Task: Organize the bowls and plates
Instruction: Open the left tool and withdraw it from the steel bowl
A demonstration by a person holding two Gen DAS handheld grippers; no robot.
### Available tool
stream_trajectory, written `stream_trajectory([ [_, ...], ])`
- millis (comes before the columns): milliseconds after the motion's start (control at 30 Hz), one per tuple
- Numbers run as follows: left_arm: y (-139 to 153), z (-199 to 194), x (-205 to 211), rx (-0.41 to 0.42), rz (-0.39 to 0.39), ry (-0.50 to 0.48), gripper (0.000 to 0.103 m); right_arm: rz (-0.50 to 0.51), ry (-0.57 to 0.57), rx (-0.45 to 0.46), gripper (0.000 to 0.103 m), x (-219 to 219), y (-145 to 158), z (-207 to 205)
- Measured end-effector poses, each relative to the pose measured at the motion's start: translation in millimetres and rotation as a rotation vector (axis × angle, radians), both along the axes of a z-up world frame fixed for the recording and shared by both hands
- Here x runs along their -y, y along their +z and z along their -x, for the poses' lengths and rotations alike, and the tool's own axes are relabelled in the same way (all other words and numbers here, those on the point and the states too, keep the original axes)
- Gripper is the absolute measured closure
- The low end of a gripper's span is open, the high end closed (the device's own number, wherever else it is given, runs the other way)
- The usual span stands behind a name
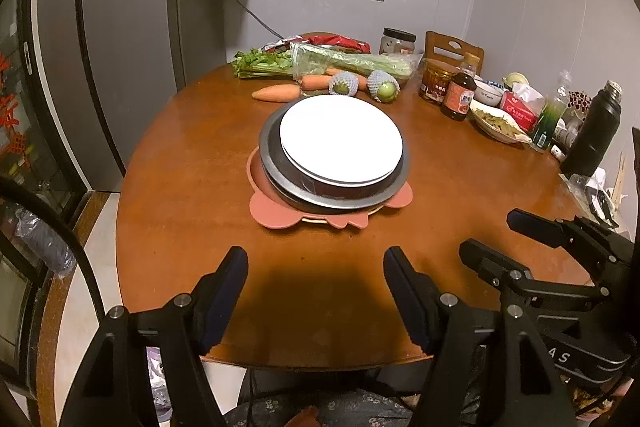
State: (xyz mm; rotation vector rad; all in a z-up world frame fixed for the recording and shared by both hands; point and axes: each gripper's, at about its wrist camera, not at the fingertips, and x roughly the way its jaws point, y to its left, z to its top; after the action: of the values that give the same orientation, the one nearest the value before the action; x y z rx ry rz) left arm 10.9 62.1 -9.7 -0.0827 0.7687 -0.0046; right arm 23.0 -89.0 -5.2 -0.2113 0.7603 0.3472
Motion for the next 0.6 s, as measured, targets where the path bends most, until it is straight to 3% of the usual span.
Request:
stream_trajectory([
  [600, -5.8, 1.5, -3.2, -0.013, 0.002, -0.005, 0.033, -0.016, -0.013, -0.002, 0.037, 1.4, -4.5, 4.4],
])
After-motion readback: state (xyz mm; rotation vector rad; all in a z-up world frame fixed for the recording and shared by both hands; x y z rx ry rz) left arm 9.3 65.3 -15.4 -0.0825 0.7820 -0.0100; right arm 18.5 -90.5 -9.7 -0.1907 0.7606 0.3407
